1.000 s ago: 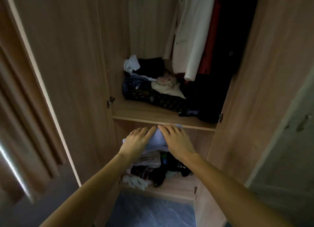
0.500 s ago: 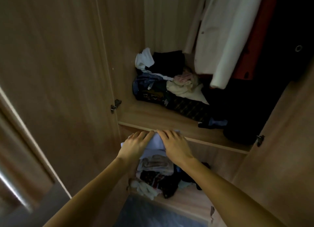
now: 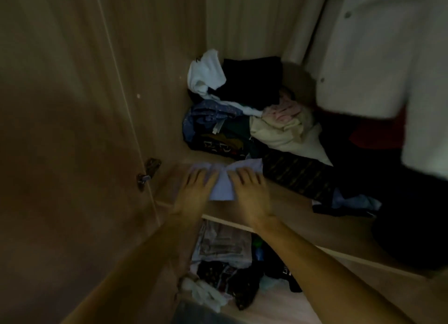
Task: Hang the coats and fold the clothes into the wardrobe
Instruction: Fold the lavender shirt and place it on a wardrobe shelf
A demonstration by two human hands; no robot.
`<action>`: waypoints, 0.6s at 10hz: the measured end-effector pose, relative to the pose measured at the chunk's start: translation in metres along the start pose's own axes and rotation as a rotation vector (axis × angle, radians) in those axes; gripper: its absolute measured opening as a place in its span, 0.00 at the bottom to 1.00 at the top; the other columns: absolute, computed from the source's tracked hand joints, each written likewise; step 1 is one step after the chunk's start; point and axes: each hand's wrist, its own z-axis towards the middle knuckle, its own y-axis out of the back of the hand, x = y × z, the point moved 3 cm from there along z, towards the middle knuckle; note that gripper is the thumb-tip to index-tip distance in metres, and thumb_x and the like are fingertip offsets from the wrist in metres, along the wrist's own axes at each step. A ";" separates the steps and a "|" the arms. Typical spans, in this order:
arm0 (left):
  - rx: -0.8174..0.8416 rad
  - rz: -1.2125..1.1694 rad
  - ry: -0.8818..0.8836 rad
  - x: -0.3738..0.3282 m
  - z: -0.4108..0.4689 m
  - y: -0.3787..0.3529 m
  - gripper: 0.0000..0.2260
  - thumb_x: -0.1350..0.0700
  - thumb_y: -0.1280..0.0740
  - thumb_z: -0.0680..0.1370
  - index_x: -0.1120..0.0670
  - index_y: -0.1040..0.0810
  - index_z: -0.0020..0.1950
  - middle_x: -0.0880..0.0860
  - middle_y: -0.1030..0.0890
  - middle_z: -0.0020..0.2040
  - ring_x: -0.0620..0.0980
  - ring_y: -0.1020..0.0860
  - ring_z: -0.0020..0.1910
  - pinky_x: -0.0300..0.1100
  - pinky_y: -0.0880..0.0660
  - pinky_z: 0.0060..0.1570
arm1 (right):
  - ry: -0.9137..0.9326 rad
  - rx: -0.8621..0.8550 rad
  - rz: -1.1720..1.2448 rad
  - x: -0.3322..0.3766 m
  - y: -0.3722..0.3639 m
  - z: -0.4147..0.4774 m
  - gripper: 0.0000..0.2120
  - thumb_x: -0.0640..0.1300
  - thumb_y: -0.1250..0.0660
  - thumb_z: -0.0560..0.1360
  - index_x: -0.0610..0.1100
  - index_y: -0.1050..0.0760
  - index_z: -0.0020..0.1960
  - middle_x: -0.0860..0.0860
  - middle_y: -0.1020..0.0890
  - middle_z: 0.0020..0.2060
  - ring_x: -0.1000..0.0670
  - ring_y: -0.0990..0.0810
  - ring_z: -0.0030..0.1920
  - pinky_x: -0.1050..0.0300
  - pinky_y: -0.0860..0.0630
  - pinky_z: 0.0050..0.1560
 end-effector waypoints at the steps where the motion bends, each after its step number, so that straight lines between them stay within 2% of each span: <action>1: 0.340 -0.236 0.092 0.010 -0.030 -0.100 0.41 0.45 0.21 0.59 0.46 0.34 0.69 0.55 0.21 0.59 0.57 0.20 0.55 0.54 0.21 0.50 | -0.088 0.281 0.085 -0.004 -0.057 -0.022 0.26 0.44 0.30 0.71 0.40 0.29 0.67 0.39 0.25 0.62 0.37 0.26 0.62 0.40 0.33 0.64; 2: 0.310 -0.302 0.066 0.012 -0.057 -0.161 0.32 0.51 0.33 0.73 0.47 0.42 0.74 0.59 0.22 0.61 0.57 0.22 0.57 0.56 0.24 0.53 | -0.170 0.394 0.181 -0.009 -0.095 -0.050 0.21 0.44 0.31 0.68 0.41 0.23 0.60 0.40 0.21 0.58 0.38 0.20 0.54 0.43 0.24 0.54; 3: 0.235 -0.295 0.111 0.015 -0.061 -0.160 0.28 0.49 0.34 0.75 0.49 0.39 0.73 0.59 0.24 0.64 0.59 0.23 0.60 0.59 0.25 0.56 | -0.151 0.384 0.247 -0.014 -0.108 -0.044 0.23 0.48 0.40 0.69 0.40 0.23 0.61 0.38 0.23 0.60 0.37 0.21 0.56 0.38 0.26 0.56; 4: 0.126 -0.216 0.116 0.021 -0.046 -0.159 0.18 0.46 0.50 0.83 0.54 0.35 0.68 0.62 0.21 0.59 0.61 0.20 0.55 0.61 0.24 0.53 | -0.142 0.427 0.291 -0.011 -0.113 -0.029 0.26 0.48 0.46 0.80 0.42 0.46 0.76 0.41 0.46 0.75 0.41 0.46 0.75 0.48 0.50 0.73; 5: 0.303 -0.137 0.186 0.037 -0.038 -0.168 0.25 0.44 0.60 0.83 0.56 0.33 0.67 0.64 0.19 0.54 0.65 0.21 0.53 0.67 0.26 0.43 | -0.119 0.476 0.352 -0.008 -0.130 -0.010 0.30 0.49 0.45 0.82 0.45 0.56 0.77 0.43 0.56 0.77 0.44 0.56 0.76 0.52 0.58 0.74; 6: 0.387 -0.126 0.230 0.044 -0.026 -0.143 0.27 0.43 0.52 0.80 0.59 0.27 0.67 0.67 0.25 0.63 0.69 0.26 0.61 0.68 0.34 0.58 | -0.135 0.423 0.340 0.006 -0.129 0.004 0.32 0.59 0.48 0.79 0.47 0.52 0.78 0.43 0.51 0.77 0.43 0.53 0.76 0.44 0.59 0.75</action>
